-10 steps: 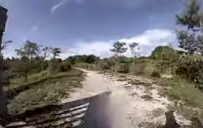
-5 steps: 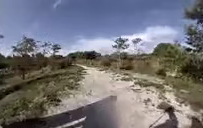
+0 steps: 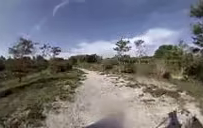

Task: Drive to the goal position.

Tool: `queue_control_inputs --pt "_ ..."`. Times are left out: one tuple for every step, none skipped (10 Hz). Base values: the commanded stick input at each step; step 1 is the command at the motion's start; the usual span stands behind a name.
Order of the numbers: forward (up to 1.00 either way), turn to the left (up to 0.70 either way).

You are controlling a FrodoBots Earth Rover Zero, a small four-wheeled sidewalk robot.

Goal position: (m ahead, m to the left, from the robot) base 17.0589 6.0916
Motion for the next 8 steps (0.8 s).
queue_control_inputs --pt "0.85 0.0" --pt "0.85 0.0" --pt "0.85 0.0" --pt "0.85 0.0" --pt "0.85 0.0" --pt "0.85 0.0" --pt "0.85 0.0" --pt "0.85 0.0"
